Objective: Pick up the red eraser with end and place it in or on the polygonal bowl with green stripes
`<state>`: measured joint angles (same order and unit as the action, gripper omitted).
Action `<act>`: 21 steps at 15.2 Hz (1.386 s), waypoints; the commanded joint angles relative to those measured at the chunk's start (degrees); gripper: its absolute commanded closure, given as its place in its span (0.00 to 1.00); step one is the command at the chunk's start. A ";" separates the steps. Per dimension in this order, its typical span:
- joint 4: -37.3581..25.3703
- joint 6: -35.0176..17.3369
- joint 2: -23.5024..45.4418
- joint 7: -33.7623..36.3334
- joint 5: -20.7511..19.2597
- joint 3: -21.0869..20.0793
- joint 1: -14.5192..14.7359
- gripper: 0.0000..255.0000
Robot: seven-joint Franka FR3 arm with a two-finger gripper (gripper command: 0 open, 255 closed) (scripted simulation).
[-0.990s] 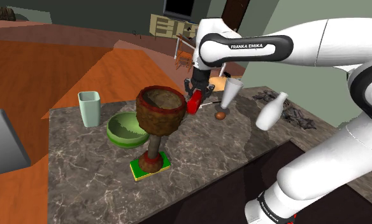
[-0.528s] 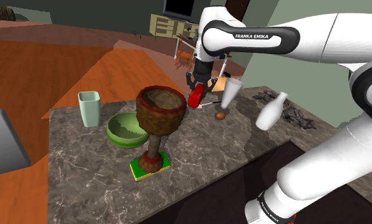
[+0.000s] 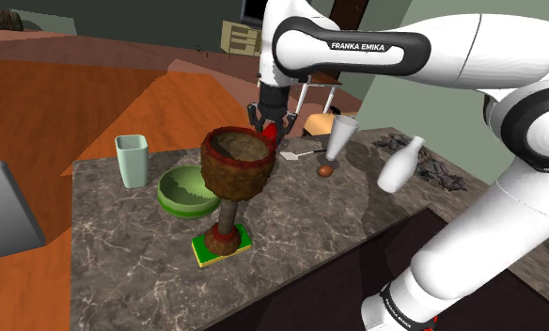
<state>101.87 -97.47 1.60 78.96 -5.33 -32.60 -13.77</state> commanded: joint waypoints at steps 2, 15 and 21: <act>-4.03 1.44 3.58 4.92 -1.60 -2.10 2.53 1.00; -40.10 15.97 30.81 24.34 -15.46 -5.20 25.23 1.00; -33.24 10.52 29.57 24.84 -14.74 -5.17 23.40 1.00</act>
<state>67.31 -85.94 31.51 103.64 -20.21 -37.69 9.99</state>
